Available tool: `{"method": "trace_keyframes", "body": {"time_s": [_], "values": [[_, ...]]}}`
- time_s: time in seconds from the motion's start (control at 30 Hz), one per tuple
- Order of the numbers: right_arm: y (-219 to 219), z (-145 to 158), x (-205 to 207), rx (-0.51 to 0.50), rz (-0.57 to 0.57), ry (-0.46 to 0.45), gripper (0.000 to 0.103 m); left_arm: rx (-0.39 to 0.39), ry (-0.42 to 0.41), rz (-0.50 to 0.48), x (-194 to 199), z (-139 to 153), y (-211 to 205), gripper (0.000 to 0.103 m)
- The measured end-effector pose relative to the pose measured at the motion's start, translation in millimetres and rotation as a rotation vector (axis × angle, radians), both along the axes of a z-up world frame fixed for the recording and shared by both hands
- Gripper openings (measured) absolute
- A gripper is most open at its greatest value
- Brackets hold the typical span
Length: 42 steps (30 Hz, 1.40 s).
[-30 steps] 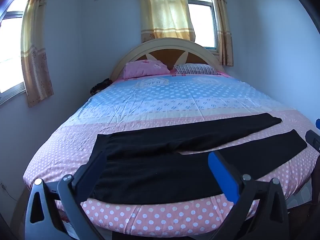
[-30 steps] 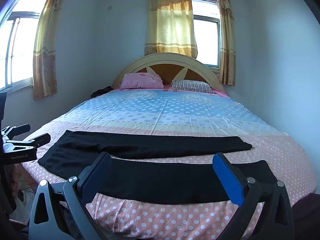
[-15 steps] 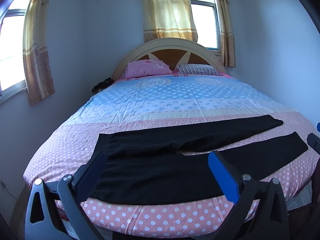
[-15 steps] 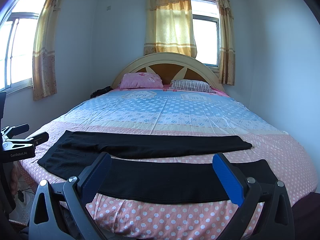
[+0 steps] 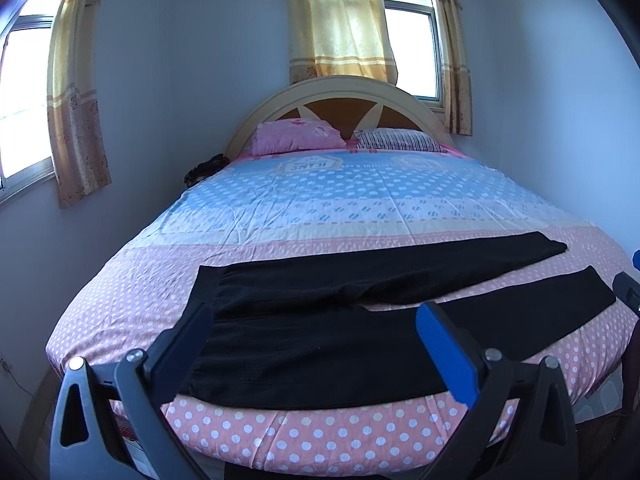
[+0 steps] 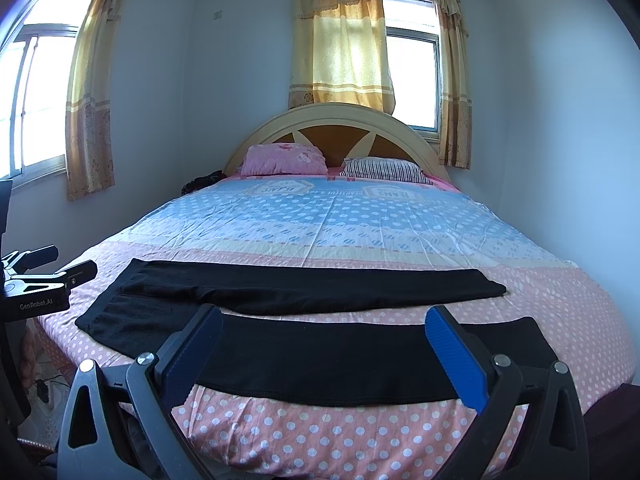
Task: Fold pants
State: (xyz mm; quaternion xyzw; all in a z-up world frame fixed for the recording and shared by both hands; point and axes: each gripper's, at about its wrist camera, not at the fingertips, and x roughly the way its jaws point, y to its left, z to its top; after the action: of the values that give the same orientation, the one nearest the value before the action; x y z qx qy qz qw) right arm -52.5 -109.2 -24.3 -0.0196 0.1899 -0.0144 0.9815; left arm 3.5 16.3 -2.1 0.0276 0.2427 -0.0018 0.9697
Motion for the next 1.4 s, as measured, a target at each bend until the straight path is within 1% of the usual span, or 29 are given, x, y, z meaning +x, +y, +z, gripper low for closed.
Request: {"method": "trace_keyframes", "body": {"time_s": [1.23, 1.4], "values": [[1.7, -2.4, 2.0, 0.0, 0.006, 0.015, 0.102, -0.007, 0.011, 0.003, 2.4, -3.1, 3.0, 0.103], [1.8, -4.7, 2.5, 0.03, 0.054, 0.02, 0.102, -0.016, 0.016, -0.007, 2.8, -5.7, 2.6, 0.103]]}}
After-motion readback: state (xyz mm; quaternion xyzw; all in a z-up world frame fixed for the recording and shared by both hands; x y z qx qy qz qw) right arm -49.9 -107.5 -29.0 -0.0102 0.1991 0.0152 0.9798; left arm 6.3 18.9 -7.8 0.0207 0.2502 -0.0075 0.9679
